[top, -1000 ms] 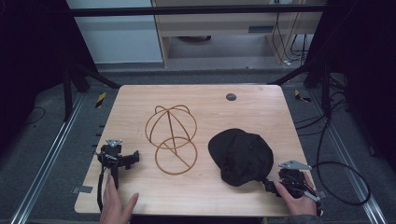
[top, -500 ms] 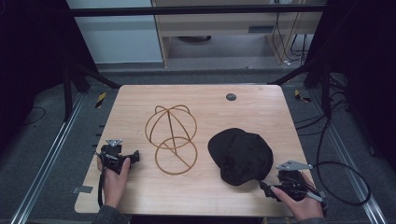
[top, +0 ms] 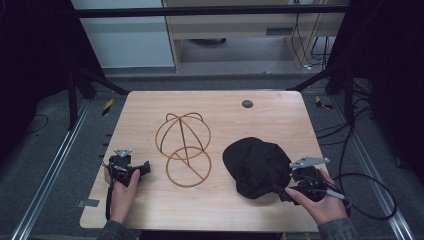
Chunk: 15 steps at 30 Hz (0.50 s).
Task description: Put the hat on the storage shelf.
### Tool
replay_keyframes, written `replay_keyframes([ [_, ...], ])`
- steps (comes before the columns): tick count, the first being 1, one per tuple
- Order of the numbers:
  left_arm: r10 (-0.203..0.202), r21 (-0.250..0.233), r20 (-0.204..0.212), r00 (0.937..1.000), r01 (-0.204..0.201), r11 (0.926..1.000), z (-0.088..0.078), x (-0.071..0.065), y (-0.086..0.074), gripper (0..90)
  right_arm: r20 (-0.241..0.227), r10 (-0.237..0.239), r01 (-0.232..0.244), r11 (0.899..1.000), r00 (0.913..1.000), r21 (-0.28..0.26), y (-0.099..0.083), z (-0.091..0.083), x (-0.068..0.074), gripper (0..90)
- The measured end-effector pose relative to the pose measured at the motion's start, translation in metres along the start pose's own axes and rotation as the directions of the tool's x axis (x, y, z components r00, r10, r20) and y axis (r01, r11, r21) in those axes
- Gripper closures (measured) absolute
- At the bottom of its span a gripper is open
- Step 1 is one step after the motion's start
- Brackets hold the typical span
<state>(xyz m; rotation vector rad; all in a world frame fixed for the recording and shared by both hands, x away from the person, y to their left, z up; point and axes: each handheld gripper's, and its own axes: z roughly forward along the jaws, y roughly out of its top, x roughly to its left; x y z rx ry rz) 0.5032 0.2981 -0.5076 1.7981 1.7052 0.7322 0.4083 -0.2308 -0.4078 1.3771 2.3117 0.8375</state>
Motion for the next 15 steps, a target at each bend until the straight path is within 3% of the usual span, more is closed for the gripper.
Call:
replay_keyframes([
  [5, 0.001, 0.001, -0.001, 1.0000, -0.001, 1.0000, 0.000, -0.002, 0.000, 0.0, -0.005, -0.033, 0.033, 0.999, 0.9994, 0.000, 0.022, 0.006, 0.008, 7.0],
  [15, 0.005, 0.000, 0.003, 1.0000, -0.005, 1.0000, 0.000, -0.003, 0.000, 0.0, 0.005, -0.013, 0.013, 0.999, 0.9999, 0.030, 0.044, 0.030, 0.003, 6.6],
])
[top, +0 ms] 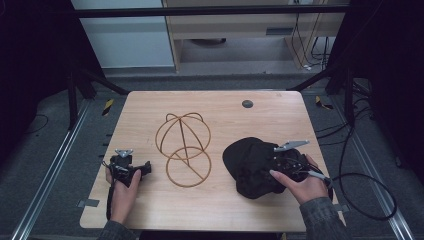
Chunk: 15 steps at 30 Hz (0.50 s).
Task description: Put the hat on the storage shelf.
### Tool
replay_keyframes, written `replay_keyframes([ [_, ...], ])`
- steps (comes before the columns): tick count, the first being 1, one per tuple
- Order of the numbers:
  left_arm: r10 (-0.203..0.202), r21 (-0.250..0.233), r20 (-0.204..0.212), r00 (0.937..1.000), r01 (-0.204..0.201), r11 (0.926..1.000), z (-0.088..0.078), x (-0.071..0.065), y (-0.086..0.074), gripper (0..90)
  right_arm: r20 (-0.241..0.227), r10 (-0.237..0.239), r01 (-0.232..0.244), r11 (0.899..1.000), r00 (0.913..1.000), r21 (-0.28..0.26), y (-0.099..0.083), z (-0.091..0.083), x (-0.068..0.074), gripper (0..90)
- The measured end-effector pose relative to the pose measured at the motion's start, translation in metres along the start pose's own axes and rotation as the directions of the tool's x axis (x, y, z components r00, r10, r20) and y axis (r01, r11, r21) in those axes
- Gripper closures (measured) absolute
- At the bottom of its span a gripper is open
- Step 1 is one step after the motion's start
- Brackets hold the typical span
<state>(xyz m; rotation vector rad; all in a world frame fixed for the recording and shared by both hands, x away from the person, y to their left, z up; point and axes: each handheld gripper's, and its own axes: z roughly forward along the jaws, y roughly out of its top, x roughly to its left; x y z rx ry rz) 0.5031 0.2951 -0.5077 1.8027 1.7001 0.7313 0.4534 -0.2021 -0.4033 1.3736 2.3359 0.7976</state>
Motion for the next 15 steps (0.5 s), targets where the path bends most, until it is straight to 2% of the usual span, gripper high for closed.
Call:
replay_keyframes([
  [8, 0.004, -0.001, 0.004, 1.0000, -0.004, 1.0000, 0.000, -0.001, 0.000, 0.0, -0.014, -0.007, 0.007, 1.000, 0.9999, 0.021, 0.005, 0.009, -0.004, 15.1],
  [13, 0.005, -0.001, 0.005, 1.0000, -0.005, 1.0000, 0.000, -0.002, 0.000, 0.0, -0.032, -0.012, 0.013, 0.999, 0.9994, 0.031, 0.004, 0.011, -0.006, 27.2],
  [15, 0.005, -0.002, 0.005, 1.0000, -0.005, 1.0000, 0.000, -0.002, 0.000, 0.0, -0.048, -0.017, 0.018, 0.999, 0.9987, 0.038, 0.004, 0.012, -0.008, 36.4],
])
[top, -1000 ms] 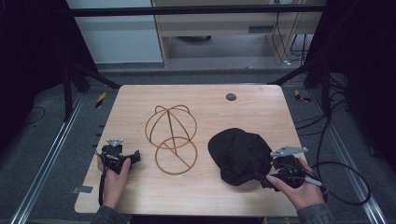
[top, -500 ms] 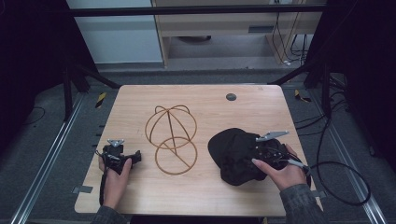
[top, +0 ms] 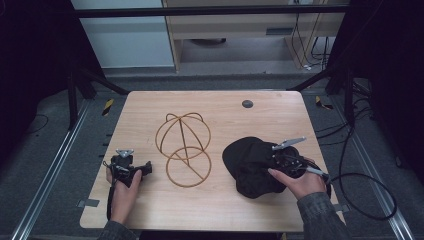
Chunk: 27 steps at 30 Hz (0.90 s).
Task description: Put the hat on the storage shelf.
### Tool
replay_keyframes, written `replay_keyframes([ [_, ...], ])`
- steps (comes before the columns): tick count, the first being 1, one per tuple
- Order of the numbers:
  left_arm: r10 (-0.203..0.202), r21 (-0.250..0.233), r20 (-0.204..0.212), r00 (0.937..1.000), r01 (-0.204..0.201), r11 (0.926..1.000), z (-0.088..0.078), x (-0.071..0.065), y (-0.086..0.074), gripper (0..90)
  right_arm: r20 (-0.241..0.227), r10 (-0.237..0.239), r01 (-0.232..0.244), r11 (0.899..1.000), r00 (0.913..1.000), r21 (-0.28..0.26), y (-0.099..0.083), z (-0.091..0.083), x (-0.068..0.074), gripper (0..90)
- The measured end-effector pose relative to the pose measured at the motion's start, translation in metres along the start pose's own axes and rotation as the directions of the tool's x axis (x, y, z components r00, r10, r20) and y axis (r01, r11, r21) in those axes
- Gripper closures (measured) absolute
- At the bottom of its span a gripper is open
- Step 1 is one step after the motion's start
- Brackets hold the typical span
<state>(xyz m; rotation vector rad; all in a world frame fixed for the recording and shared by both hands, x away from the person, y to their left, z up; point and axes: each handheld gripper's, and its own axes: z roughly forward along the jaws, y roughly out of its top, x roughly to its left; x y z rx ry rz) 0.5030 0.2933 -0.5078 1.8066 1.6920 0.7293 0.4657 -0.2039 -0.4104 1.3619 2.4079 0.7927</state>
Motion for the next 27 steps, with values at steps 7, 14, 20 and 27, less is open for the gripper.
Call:
replay_keyframes([
  [7, 0.000, 0.002, 0.000, 1.0000, 0.000, 1.0000, 0.000, 0.000, 0.000, 0.0, -0.066, 0.009, -0.008, 1.000, 0.9978, 0.004, 0.002, 0.001, -0.004, 67.8],
  [14, 0.001, 0.002, 0.000, 1.0000, -0.001, 1.0000, 0.000, 0.000, 0.000, 0.0, -0.101, 0.012, -0.013, 1.000, 0.9948, -0.010, 0.005, 0.001, -0.013, 80.1],
  [20, 0.000, 0.002, 0.001, 1.0000, 0.000, 1.0000, 0.000, 0.000, 0.000, 0.0, -0.116, 0.007, -0.009, 1.000, 0.9933, -0.011, 0.009, -0.001, -0.016, 84.4],
  [27, 0.001, 0.002, 0.000, 1.0000, -0.001, 1.0000, 0.000, 0.000, 0.000, 0.0, -0.127, 0.014, -0.014, 1.000, 0.9918, 0.000, 0.021, -0.014, -0.018, 85.4],
])
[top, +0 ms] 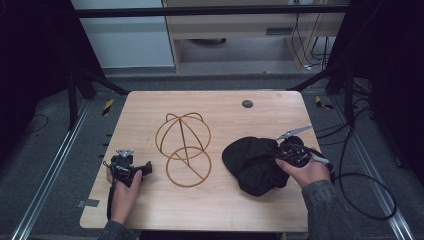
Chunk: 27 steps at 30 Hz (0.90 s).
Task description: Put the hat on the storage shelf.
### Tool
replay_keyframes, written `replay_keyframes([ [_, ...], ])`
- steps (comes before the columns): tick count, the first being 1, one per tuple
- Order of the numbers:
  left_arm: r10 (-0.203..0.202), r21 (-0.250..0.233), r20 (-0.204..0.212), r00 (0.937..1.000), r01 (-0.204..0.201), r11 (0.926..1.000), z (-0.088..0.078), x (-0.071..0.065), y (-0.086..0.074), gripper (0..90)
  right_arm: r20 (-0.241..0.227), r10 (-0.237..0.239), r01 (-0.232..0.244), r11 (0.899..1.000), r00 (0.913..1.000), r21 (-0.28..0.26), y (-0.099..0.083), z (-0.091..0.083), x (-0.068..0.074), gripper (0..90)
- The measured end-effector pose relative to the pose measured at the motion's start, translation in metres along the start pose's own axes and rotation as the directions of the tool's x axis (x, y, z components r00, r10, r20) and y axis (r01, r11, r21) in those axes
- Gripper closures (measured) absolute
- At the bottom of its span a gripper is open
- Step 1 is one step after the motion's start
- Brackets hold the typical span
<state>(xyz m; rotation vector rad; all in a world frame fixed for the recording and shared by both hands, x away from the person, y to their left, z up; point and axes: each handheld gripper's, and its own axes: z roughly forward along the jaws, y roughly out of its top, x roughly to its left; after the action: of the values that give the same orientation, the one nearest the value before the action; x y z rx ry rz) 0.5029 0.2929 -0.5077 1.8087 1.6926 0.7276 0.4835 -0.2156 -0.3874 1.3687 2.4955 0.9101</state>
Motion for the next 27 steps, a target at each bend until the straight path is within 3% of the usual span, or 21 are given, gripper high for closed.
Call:
replay_keyframes([
  [6, 0.000, 0.000, 0.000, 1.0000, 0.000, 1.0000, 0.000, 0.000, 0.000, 0.0, -0.007, -0.010, 0.010, 1.000, 0.9999, -0.006, 0.010, -0.017, 0.001, 85.5],
  [13, 0.000, 0.000, 0.000, 1.0000, 0.000, 1.0000, 0.000, 0.000, 0.000, 0.0, 0.002, -0.003, 0.003, 0.998, 1.0000, -0.067, 0.023, -0.045, -0.001, 85.5],
  [22, 0.001, 0.001, -0.001, 1.0000, -0.001, 1.0000, 0.000, 0.000, 0.000, 0.0, 0.045, 0.017, -0.009, 0.984, 0.9988, -0.180, 0.041, -0.081, -0.002, 85.4],
  [27, 0.000, 0.001, 0.000, 1.0000, 0.000, 1.0000, 0.000, 0.000, 0.000, 0.0, 0.030, 0.023, -0.015, 0.974, 0.9993, -0.228, 0.053, -0.098, 0.000, 85.4],
])
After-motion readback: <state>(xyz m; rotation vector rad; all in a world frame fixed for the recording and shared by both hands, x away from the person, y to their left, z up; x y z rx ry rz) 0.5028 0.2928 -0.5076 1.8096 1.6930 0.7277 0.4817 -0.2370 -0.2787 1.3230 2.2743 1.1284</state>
